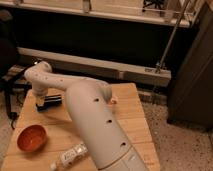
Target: Place the eraser on the white sponge
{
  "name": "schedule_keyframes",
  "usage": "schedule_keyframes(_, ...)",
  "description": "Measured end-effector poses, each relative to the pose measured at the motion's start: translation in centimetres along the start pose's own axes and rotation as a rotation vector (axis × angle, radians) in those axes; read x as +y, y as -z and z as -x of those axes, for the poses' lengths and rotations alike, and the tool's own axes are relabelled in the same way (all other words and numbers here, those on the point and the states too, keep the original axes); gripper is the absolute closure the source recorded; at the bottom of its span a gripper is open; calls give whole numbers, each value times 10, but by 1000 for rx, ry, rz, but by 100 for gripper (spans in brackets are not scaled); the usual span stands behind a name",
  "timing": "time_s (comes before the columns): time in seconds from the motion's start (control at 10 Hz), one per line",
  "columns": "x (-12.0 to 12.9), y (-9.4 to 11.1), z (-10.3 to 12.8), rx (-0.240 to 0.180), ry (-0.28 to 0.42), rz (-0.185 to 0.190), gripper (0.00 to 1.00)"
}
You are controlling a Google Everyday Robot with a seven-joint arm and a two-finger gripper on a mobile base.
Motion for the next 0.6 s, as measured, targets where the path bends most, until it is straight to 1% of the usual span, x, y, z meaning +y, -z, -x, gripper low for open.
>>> schedule_keyframes(0.3,-14,10,-12,-4,30,-13,20)
schedule_keyframes(0.6,-12,14,-11,-1,23,-7,20)
